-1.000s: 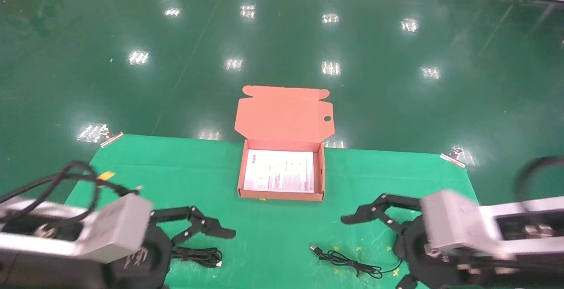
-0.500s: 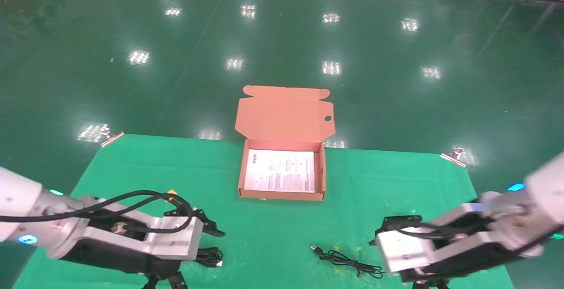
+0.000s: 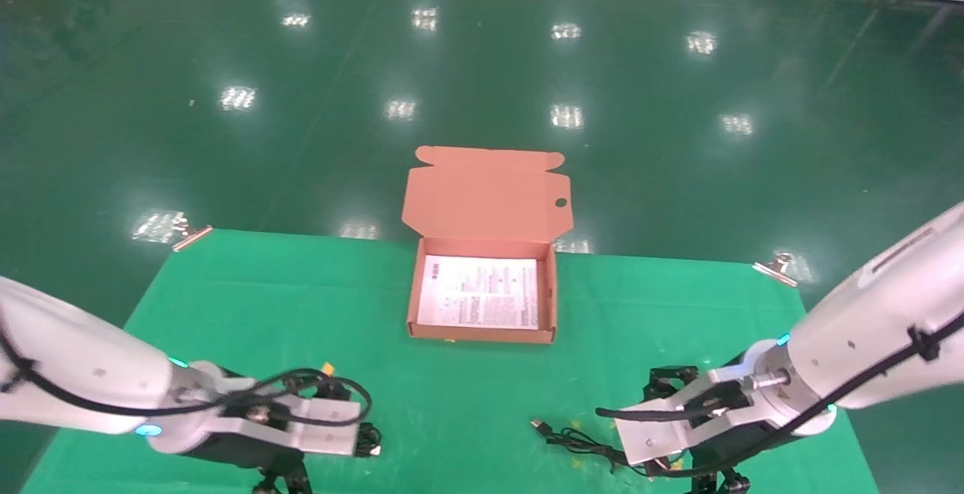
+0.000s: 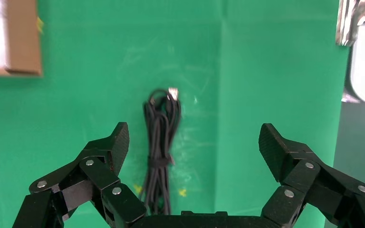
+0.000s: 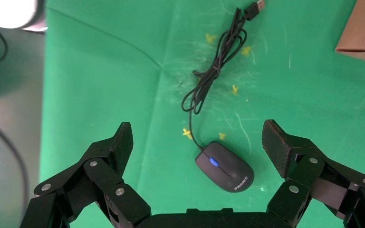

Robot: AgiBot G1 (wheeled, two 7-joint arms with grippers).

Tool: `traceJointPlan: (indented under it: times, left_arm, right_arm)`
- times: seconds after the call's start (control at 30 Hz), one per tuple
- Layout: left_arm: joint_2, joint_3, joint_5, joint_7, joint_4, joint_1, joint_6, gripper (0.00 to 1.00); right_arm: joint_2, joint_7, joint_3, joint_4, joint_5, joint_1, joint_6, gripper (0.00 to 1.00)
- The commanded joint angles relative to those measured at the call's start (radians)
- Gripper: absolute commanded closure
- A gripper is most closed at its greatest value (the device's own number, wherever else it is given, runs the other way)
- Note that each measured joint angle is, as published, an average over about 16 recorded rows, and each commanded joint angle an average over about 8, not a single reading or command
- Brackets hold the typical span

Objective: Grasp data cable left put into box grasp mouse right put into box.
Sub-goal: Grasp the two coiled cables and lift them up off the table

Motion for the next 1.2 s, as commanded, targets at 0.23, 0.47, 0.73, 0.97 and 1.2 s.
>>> traceJointPlan:
  times: [0.23, 0.47, 0.73, 0.97, 1.2]
  left_arm:
    - [0.053, 0.028, 0.067, -0.039, 0.116, 0.014, -0.025, 0.00]
    - [0.115, 0.033, 0.066, -0.009, 0.307, 0.003, -0.048, 0.00]
    - [0.189, 0.034, 0.069, 0.041, 0.500, -0.023, -0.090, 0.00]
    - [0.245, 0.038, 0.084, 0.095, 0.624, -0.051, -0.135, 0.00]
    - [0.281, 0.052, 0.116, 0.157, 0.704, -0.059, -0.196, 0.00]
  right_arm:
    - [-0.018, 0.063, -0.018, 0.000, -0.107, -0.085, 0.135, 0.00]
    - [-0.031, 0.109, -0.020, -0.008, -0.162, -0.144, 0.228, 0.00]
    - [-0.060, 0.130, -0.029, -0.036, -0.213, -0.180, 0.290, 0.00]
    - [-0.089, 0.114, -0.035, -0.092, -0.230, -0.200, 0.329, 0.00]
    - [-0.117, 0.071, -0.040, -0.165, -0.224, -0.208, 0.355, 0.00]
